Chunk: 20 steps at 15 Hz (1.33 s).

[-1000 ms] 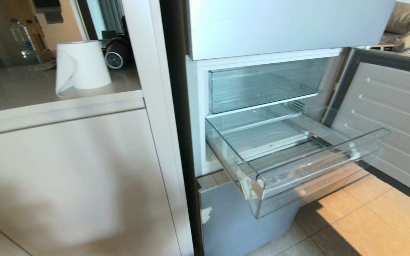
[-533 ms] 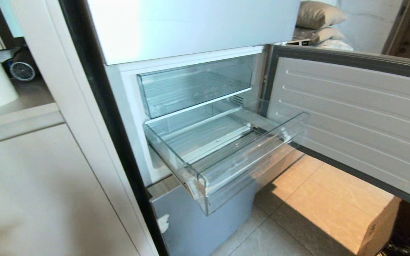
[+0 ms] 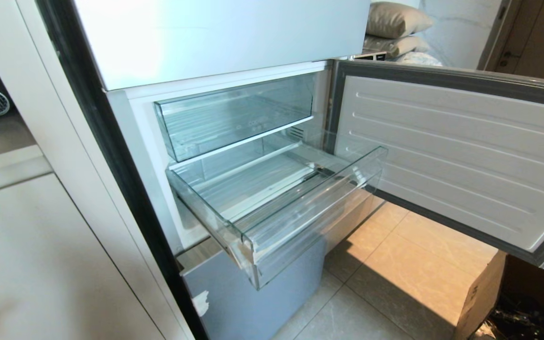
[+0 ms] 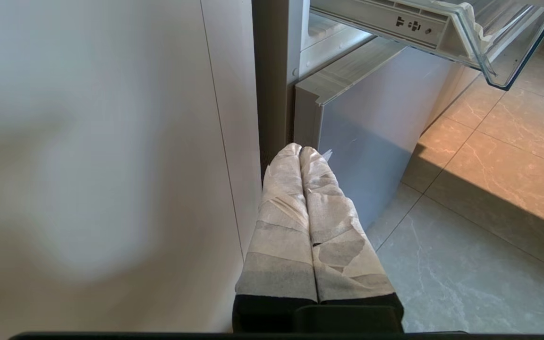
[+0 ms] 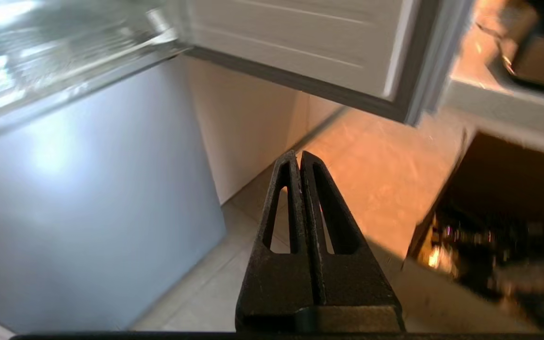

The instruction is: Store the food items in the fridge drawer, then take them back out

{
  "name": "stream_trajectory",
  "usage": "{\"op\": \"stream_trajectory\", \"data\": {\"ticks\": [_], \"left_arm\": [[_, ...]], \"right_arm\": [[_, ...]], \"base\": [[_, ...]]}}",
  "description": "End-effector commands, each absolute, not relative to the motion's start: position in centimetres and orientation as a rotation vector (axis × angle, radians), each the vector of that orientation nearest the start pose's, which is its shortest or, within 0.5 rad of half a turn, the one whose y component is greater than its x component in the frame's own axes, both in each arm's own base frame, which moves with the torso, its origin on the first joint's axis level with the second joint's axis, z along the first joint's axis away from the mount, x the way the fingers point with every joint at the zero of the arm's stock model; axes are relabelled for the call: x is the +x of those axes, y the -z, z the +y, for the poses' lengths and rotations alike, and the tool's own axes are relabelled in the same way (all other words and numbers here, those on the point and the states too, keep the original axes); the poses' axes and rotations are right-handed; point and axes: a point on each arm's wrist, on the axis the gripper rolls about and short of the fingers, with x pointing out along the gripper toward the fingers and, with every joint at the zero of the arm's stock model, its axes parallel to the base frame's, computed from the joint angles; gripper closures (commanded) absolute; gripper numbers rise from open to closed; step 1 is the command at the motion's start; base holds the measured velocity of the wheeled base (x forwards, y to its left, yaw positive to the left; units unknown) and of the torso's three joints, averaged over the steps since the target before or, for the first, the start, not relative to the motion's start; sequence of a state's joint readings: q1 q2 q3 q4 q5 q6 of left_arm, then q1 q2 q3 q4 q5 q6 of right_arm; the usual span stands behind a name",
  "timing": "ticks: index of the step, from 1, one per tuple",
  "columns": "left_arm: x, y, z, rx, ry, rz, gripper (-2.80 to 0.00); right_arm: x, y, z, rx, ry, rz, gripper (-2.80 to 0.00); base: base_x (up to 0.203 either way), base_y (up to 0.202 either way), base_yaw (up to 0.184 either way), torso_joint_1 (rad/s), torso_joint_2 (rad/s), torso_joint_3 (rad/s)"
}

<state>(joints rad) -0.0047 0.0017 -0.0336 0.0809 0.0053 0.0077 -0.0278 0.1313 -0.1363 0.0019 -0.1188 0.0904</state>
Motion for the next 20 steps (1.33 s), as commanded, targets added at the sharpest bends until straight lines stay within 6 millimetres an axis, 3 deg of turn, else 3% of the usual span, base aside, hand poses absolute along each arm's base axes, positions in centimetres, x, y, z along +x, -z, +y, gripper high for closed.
{"op": "stream_trajectory", "data": {"ticks": [1,4,7,9,15,20], "left_arm": [[-2.5,-7.7,0.0,0.008,-0.001,0.051,0.00],[-2.5,-7.7,0.0,0.008,-0.001,0.051,0.00],[-2.5,-7.7,0.0,0.008,-0.001,0.051,0.00],[-2.5,-7.7,0.0,0.008,-0.001,0.051,0.00],[-2.5,-7.7,0.0,0.008,-0.001,0.051,0.00],[-2.5,-7.7,0.0,0.008,-0.001,0.051,0.00]], "right_arm": [[0.3,-14.0,-0.3,0.155,0.232,0.123,0.00],[4.6,-16.6,-1.8,0.260,0.442,0.226,0.00],[8.3,-18.0,-5.5,0.335,0.601,0.213,0.00],[9.6,-18.2,-7.5,0.367,0.639,0.225,0.00],[7.4,-16.4,-8.5,0.330,0.879,0.247,0.00],[7.5,-16.8,-8.7,0.302,0.878,0.243,0.00]], "base": [[0.000,0.000,0.000,0.000,0.00,0.000],[0.000,0.000,0.000,0.000,0.00,0.000],[0.000,0.000,0.000,0.000,0.00,0.000],[0.000,0.000,0.000,0.000,0.00,0.000],[0.000,0.000,0.000,0.000,0.00,0.000],[0.000,0.000,0.000,0.000,0.00,0.000]]}}
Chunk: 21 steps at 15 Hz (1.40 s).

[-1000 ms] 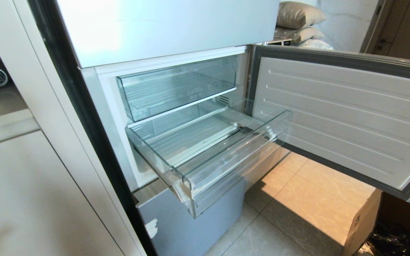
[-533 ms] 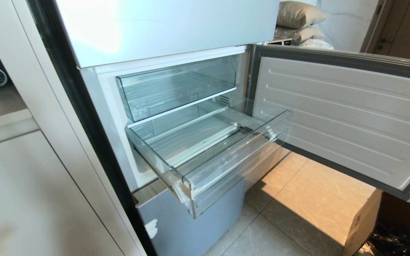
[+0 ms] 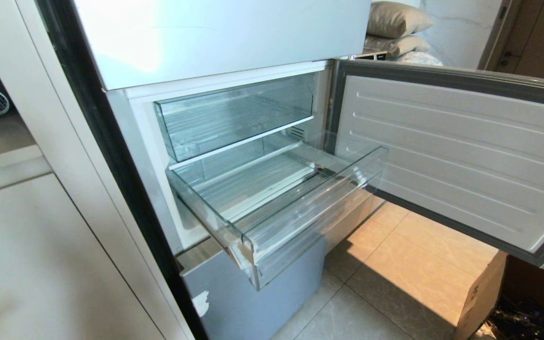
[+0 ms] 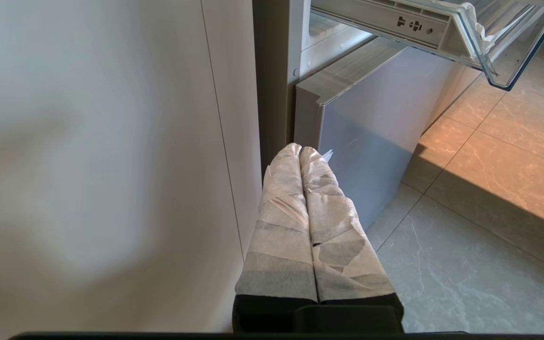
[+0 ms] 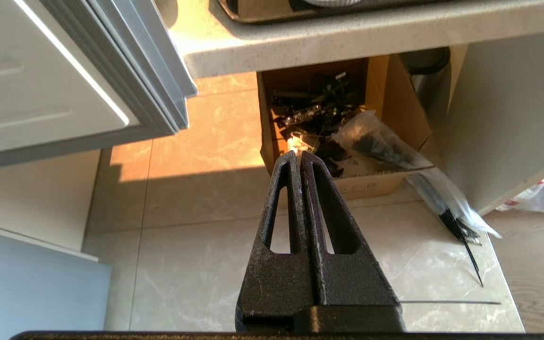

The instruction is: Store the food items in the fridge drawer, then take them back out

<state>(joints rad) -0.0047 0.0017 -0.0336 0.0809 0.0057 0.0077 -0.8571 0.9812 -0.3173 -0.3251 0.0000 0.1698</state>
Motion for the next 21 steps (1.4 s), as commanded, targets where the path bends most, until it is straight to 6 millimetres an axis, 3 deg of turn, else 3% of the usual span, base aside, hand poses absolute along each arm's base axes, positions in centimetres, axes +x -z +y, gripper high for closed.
{"op": "stream_trajectory", "data": {"ticks": [1,7,8,11,15,21], "left_arm": [[-2.5,-7.7,0.0,0.008,-0.001,0.051,0.00],[-2.5,-7.7,0.0,0.008,-0.001,0.051,0.00],[-2.5,-7.7,0.0,0.008,-0.001,0.051,0.00],[-2.5,-7.7,0.0,0.008,-0.001,0.051,0.00],[-2.5,-7.7,0.0,0.008,-0.001,0.051,0.00],[-2.5,-7.7,0.0,0.008,-0.001,0.051,0.00]], "right_arm": [[7.5,-16.8,-8.8,0.308,0.886,0.242,0.00],[7.4,-17.1,-10.2,0.340,0.914,0.244,0.00],[7.5,-17.3,-10.9,0.352,0.927,0.247,-2.80],[8.2,-17.7,-13.4,0.383,0.956,0.255,-2.80],[9.0,-19.1,-18.5,0.355,1.036,0.188,-2.80],[14.0,-16.6,-27.4,0.348,0.900,0.227,-2.80]], "base": [[0.000,0.000,0.000,0.000,0.00,0.000],[0.000,0.000,0.000,0.000,0.00,0.000],[0.000,0.000,0.000,0.000,0.00,0.000],[0.000,0.000,0.000,0.000,0.00,0.000],[0.000,0.000,0.000,0.000,0.00,0.000],[0.000,0.000,0.000,0.000,0.00,0.000]]}}
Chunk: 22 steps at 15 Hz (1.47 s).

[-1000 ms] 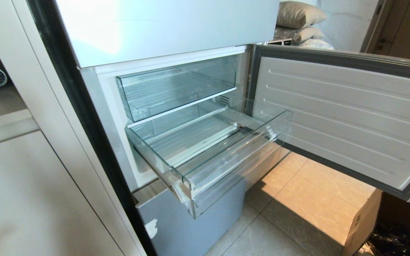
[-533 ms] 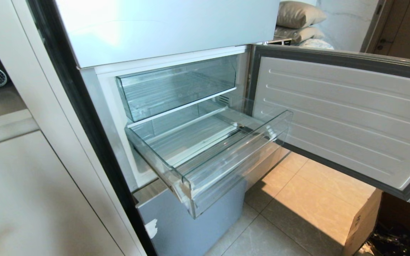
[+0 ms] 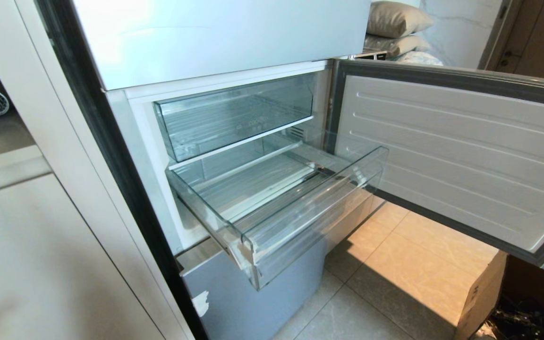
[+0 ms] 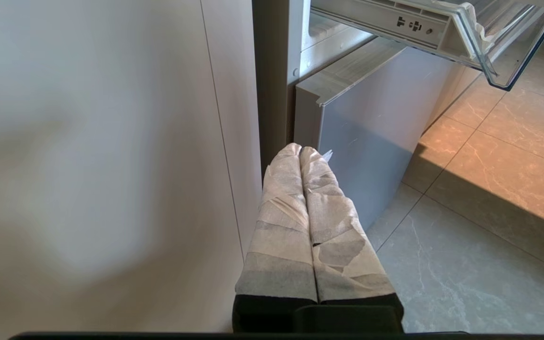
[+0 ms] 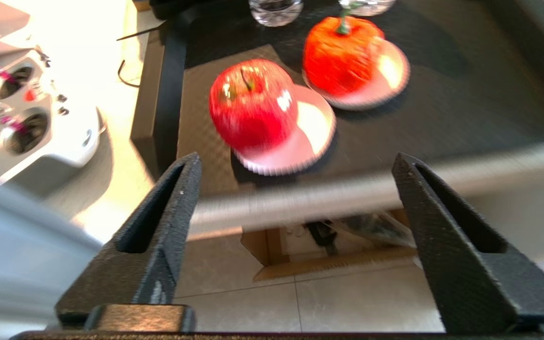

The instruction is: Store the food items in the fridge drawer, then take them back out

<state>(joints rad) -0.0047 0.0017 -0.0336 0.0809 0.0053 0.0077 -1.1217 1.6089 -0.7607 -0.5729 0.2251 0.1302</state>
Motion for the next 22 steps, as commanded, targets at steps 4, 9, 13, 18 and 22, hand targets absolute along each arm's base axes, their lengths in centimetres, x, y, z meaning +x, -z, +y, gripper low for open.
{"op": "stream_trajectory", "data": {"ticks": [4,9,13,18,22], "left_arm": [[-2.5,-7.7,0.0,0.008,-0.001,0.051,0.00],[-2.5,-7.7,0.0,0.008,-0.001,0.051,0.00],[-2.5,-7.7,0.0,0.008,-0.001,0.051,0.00],[-2.5,-7.7,0.0,0.008,-0.001,0.051,0.00],[-2.5,-7.7,0.0,0.008,-0.001,0.051,0.00]], "right_arm": [[18.7,-15.0,-31.4,0.306,0.821,0.207,-2.80],[21.5,-13.6,-32.4,0.290,0.797,0.228,-2.80],[22.1,-12.1,-33.4,0.306,0.797,0.251,-2.80],[23.1,-11.4,-34.4,0.301,0.788,0.249,0.00],[23.4,-11.2,-34.2,0.316,0.781,0.250,0.00]], "base": [[0.000,0.000,0.000,0.000,0.00,0.000],[0.000,0.000,0.000,0.000,0.00,0.000],[0.000,0.000,0.000,0.000,0.00,0.000],[0.000,0.000,0.000,0.000,0.00,0.000],[0.000,0.000,0.000,0.000,0.00,0.000]]}}
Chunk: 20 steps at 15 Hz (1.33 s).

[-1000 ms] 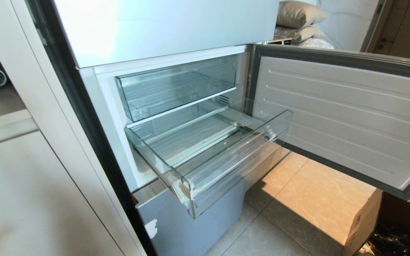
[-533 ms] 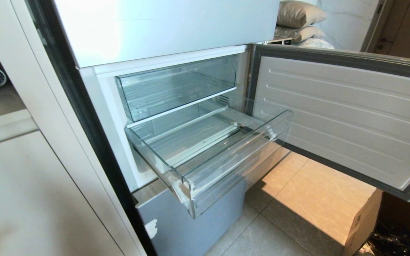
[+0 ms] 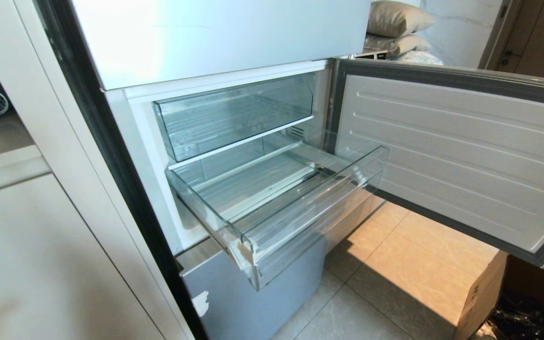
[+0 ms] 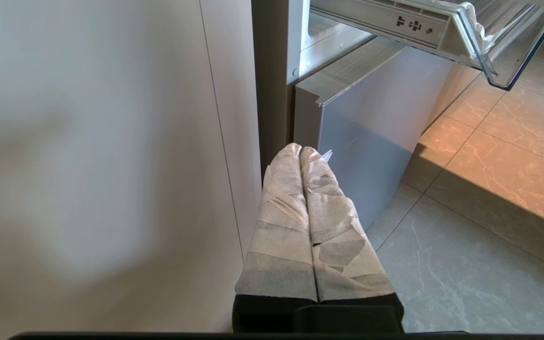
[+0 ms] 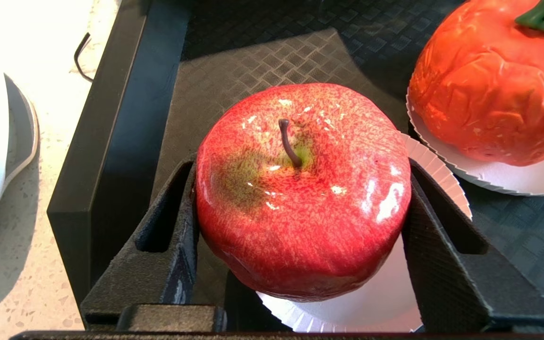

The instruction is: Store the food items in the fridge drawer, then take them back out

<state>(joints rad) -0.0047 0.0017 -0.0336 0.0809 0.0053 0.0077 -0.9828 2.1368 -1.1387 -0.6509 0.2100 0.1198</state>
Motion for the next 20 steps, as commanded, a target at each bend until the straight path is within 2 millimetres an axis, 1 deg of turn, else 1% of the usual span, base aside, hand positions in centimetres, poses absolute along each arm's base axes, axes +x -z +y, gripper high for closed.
{"op": "stream_trajectory", "data": {"ticks": [1,4,5,7,8,11,13,14,16,17,18,20], "left_arm": [[-2.5,-7.6,0.0,0.008,-0.001,0.052,0.00],[-2.5,-7.7,0.0,0.008,-0.001,0.051,0.00],[-2.5,-7.7,0.0,0.008,-0.001,0.051,0.00],[-2.5,-7.7,0.0,0.008,-0.001,0.051,0.00],[-2.5,-7.7,0.0,0.008,-0.001,0.051,0.00],[-2.5,-7.7,0.0,0.008,-0.001,0.051,0.00],[-2.5,-7.7,0.0,0.008,-0.001,0.051,0.00],[-2.5,-7.7,0.0,0.008,-0.001,0.051,0.00],[-2.5,-7.7,0.0,0.008,-0.001,0.051,0.00],[-2.5,-7.7,0.0,0.008,-0.001,0.051,0.00],[-2.5,-7.6,0.0,0.008,-0.001,0.052,0.00],[-2.5,-7.7,0.0,0.008,-0.001,0.051,0.00]], "right_arm": [[23.3,-11.4,-34.0,0.317,0.781,0.248,0.00],[22.5,-13.7,-32.9,0.294,0.786,0.212,0.00],[21.9,-15.2,-32.1,0.276,0.796,0.188,0.00],[20.0,-18.7,-29.6,0.240,0.827,0.140,0.00],[18.6,-20.1,-28.2,0.227,0.843,0.122,0.00],[14.5,-23.6,-23.5,0.185,0.883,0.067,0.00],[12.0,-25.0,-20.2,0.154,0.905,0.025,0.00],[10.8,-25.5,-18.4,0.137,0.919,0.001,0.00],[8.7,-25.7,-15.0,0.108,0.933,-0.040,0.00],[7.6,-25.4,-13.1,0.095,0.936,-0.058,0.00],[6.8,-24.9,-11.8,0.089,0.937,-0.067,0.00],[5.5,-23.2,-9.1,0.085,0.928,-0.072,0.00]], "base": [[0.000,0.000,0.000,0.000,0.00,0.000],[0.000,0.000,0.000,0.000,0.00,0.000],[0.000,0.000,0.000,0.000,0.00,0.000],[0.000,0.000,0.000,0.000,0.00,0.000],[0.000,0.000,0.000,0.000,0.00,0.000],[0.000,0.000,0.000,0.000,0.00,0.000],[0.000,0.000,0.000,0.000,0.00,0.000],[0.000,0.000,0.000,0.000,0.00,0.000],[0.000,0.000,0.000,0.000,0.00,0.000],[0.000,0.000,0.000,0.000,0.00,0.000],[0.000,0.000,0.000,0.000,0.00,0.000],[0.000,0.000,0.000,0.000,0.00,0.000]]}}
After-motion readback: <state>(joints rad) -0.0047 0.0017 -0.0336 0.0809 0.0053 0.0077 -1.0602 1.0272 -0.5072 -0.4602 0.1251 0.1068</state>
